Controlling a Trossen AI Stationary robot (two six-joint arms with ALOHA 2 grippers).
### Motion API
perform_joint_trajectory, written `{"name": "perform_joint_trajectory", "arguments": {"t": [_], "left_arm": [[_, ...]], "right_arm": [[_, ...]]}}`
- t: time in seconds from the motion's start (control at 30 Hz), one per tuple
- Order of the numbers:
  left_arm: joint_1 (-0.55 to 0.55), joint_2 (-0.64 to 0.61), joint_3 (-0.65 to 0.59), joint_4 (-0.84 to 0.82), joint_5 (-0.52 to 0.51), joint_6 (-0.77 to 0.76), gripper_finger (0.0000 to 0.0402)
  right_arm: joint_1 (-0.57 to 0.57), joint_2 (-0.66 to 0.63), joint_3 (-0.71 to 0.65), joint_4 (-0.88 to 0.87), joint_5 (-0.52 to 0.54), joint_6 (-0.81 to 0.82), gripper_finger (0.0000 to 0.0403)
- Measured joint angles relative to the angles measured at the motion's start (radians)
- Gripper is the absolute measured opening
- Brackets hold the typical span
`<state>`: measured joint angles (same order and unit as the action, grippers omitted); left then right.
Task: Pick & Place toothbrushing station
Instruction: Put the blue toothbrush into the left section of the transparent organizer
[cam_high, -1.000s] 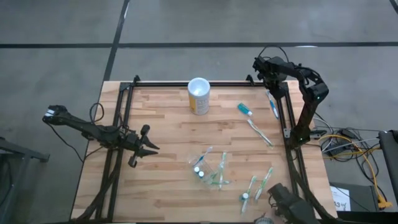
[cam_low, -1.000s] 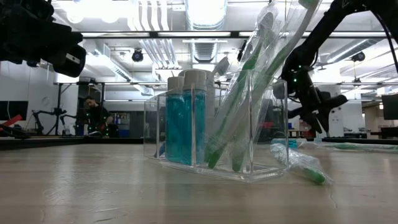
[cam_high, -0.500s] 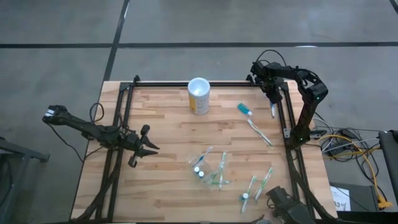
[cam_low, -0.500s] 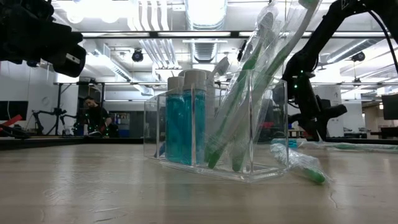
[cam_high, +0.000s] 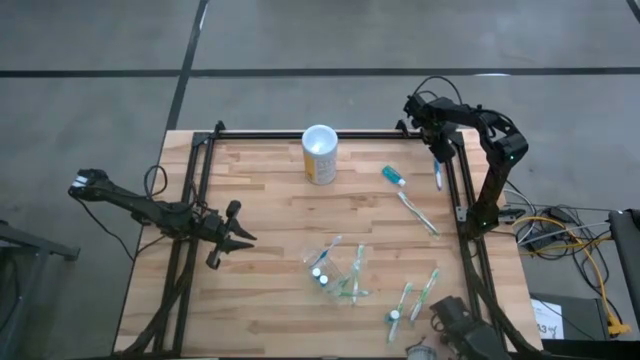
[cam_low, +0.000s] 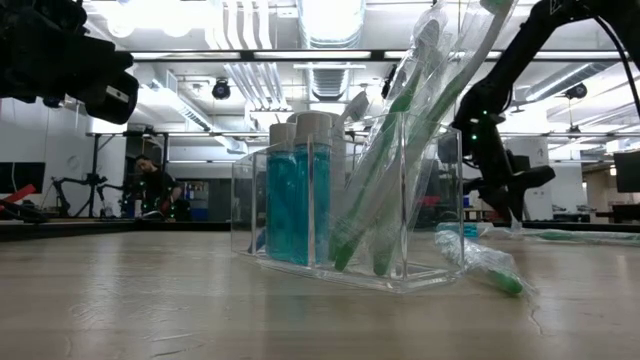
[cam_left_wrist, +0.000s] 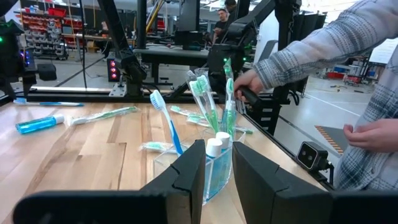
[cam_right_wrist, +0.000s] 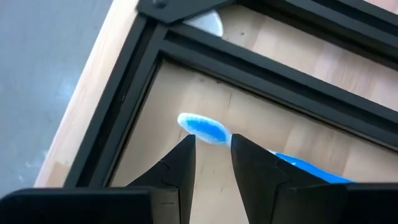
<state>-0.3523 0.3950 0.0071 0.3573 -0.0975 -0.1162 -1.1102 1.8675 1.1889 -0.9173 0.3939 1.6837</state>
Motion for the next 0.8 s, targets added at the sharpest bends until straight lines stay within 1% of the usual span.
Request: {"name": "perform_joint_trajectory", "arguments": {"t": [0.17, 0.3, 0.43, 0.67, 0.8], "left_arm": [[0.0, 0.0, 0.0, 0.0, 0.0, 0.0, 0.0085], [0.0, 0.0, 0.0, 0.0, 0.0, 0.0, 0.0085], [0.0, 0.0, 0.0, 0.0, 0.0, 0.0, 0.0085], [0.0, 0.0, 0.0, 0.0, 0.0, 0.0, 0.0085], [0.0, 0.0, 0.0, 0.0, 0.0, 0.0, 0.0085]], "right_arm": [[-0.017, 0.0, -0.001, 0.002, 0.01, 0.039, 0.0109], [-0.017, 0.0, 0.0, 0.003, 0.05, 0.08, 0.0114], [-0.018, 0.0, -0.001, 0.004, 0.066, 0.107, 0.0118], [-0.018, 0.0, -0.007, 0.004, 0.073, 0.096, 0.012], [-0.018, 0.0, -0.008, 0.004, 0.051, 0.07, 0.0114]]}}
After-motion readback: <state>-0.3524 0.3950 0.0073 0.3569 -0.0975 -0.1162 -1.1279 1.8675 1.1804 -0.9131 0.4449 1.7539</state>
